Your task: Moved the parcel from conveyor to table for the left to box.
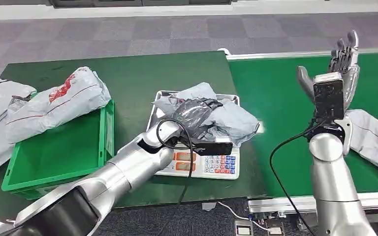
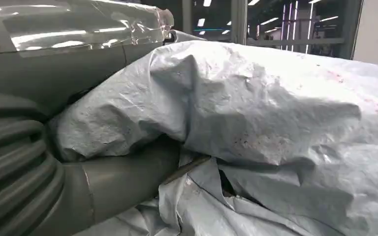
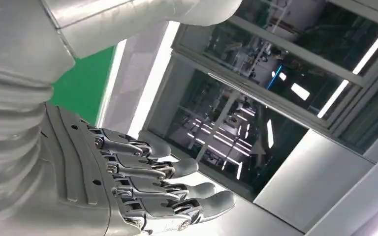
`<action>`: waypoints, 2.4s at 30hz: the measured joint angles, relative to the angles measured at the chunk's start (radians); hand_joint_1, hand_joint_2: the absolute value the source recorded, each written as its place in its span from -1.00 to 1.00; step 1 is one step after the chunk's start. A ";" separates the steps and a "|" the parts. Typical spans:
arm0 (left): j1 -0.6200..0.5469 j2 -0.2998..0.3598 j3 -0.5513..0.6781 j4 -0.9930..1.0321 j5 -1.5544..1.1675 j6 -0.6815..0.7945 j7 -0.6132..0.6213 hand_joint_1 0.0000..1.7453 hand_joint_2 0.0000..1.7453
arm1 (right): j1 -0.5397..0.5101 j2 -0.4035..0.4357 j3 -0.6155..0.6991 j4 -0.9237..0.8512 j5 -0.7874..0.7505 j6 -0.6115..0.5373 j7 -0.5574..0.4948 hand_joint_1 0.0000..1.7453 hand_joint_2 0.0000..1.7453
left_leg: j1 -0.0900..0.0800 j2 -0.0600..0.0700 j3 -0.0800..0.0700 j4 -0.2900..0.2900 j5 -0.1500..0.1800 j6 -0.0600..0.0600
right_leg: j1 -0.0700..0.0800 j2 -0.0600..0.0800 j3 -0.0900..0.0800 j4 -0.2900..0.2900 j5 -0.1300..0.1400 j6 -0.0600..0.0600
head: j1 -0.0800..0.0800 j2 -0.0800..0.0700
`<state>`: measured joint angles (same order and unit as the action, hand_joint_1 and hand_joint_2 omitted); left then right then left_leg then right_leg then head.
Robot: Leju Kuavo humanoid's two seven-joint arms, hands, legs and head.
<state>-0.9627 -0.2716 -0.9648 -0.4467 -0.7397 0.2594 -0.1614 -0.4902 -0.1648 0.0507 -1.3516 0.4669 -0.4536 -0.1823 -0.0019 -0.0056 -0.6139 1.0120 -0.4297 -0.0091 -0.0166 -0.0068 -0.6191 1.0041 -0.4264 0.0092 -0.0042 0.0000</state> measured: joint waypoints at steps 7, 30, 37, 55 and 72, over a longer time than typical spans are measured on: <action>0.000 0.001 0.000 0.000 0.000 0.000 0.000 1.00 1.00 | 0.000 0.000 0.000 0.000 0.000 0.000 0.000 -1.00 1.00 | 0.000 0.000 0.000 0.000 0.000 0.000 | 0.000 0.000 0.000 0.000 0.000 0.000 | 0.000 0.000; 0.078 0.091 0.068 -0.134 -0.183 0.221 0.113 1.00 1.00 | 0.007 -0.004 0.005 0.011 0.025 0.043 0.072 -1.00 1.00 | 0.000 0.003 0.001 -0.001 -0.001 -0.001 | 0.000 0.004 0.000 0.001 0.000 0.000 | 0.000 0.000; 0.127 0.266 0.647 -0.303 -0.201 0.438 -0.006 1.00 1.00 | 0.047 -0.034 0.006 0.050 0.006 0.029 0.059 -1.00 1.00 | 0.003 0.015 0.001 -0.003 0.001 -0.007 | 0.004 0.014 -0.007 0.002 0.002 -0.007 | -0.001 0.000; 0.169 0.269 0.799 -0.373 -0.264 0.440 0.013 1.00 1.00 | 0.051 -0.037 0.024 0.053 0.006 0.024 0.063 -1.00 1.00 | 0.003 0.001 -0.003 -0.002 0.003 -0.008 | 0.004 0.002 -0.006 0.001 0.001 -0.008 | -0.001 0.000; 0.232 0.350 0.979 -0.441 -0.464 0.440 0.073 1.00 1.00 | 0.099 -0.063 0.024 0.037 -0.006 0.021 0.071 -1.00 1.00 | 0.004 0.003 -0.003 -0.002 0.003 -0.008 | 0.004 0.004 -0.007 0.001 0.001 -0.008 | -0.001 0.000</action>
<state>-0.7309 0.0782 0.0138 -0.8877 -1.2039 0.6996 -0.0885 -0.3908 -0.2277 0.0748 -1.3145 0.4608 -0.4326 -0.1114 0.0022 -0.0030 -0.6168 1.0097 -0.4272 -0.0176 -0.0125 -0.0027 -0.6265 1.0053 -0.4251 0.0015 -0.0050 0.0000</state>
